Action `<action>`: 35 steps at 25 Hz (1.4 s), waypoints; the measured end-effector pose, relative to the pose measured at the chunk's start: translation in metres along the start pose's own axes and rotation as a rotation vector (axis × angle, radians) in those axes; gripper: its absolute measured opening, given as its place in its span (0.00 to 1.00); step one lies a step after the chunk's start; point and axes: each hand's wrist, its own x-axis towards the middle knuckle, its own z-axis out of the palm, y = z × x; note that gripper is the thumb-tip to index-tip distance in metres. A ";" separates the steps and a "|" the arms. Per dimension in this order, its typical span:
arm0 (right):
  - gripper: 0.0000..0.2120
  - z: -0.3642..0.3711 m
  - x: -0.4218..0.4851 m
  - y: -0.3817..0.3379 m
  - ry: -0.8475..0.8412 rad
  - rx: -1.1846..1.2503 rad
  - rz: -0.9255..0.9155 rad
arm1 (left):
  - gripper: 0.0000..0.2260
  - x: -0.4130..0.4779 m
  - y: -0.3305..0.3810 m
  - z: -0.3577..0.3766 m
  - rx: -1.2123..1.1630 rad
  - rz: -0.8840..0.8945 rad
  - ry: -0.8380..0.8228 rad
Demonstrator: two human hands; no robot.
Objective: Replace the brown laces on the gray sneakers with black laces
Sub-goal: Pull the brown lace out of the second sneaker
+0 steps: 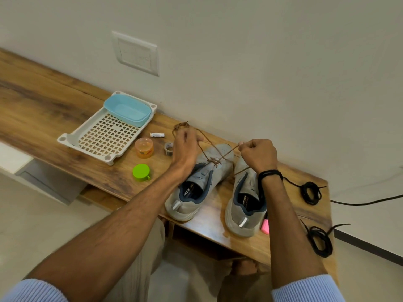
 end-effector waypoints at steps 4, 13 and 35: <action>0.09 0.001 0.001 -0.001 -0.001 0.068 -0.001 | 0.07 0.010 0.006 -0.013 -0.197 -0.079 0.406; 0.12 0.000 -0.004 -0.005 -0.024 -0.133 -0.014 | 0.18 0.002 -0.008 -0.012 0.584 0.148 0.034; 0.09 0.054 -0.011 -0.016 -0.373 -0.372 -0.448 | 0.20 -0.015 -0.007 -0.020 0.984 0.159 -0.270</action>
